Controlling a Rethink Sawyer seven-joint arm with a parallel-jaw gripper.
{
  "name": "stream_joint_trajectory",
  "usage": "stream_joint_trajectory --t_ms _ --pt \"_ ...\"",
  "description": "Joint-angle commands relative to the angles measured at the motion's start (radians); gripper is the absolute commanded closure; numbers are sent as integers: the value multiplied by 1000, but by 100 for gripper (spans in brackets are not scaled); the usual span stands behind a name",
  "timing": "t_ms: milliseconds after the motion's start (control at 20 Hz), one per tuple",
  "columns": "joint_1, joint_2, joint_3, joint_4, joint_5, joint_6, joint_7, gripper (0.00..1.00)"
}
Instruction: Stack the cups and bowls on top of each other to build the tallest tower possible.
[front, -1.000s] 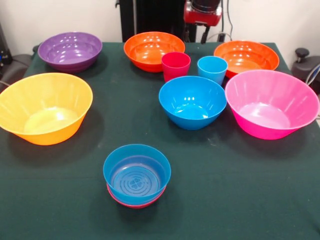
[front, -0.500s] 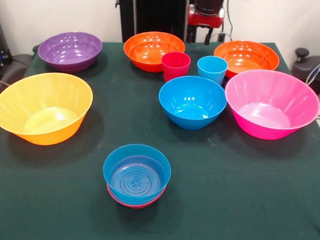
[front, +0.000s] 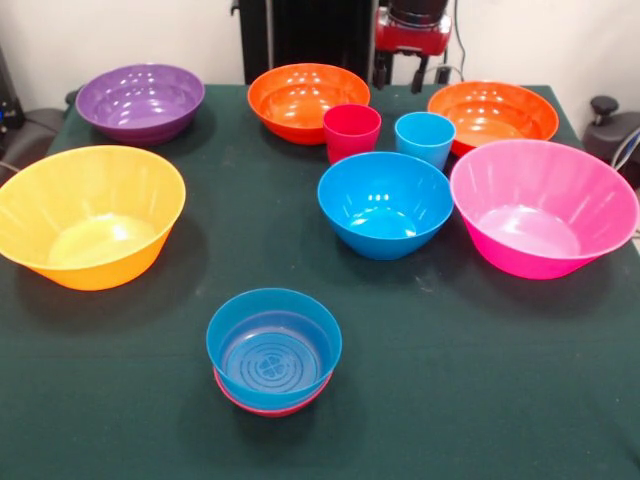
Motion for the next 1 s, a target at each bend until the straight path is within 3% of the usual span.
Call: stream_joint_trajectory --t_ms 50,600,1000 --pt "-44 -67 133 -32 -5 122 116 0" --pt "-93 -95 162 -67 5 174 102 0" --pt "-85 -30 150 -119 10 123 114 0"
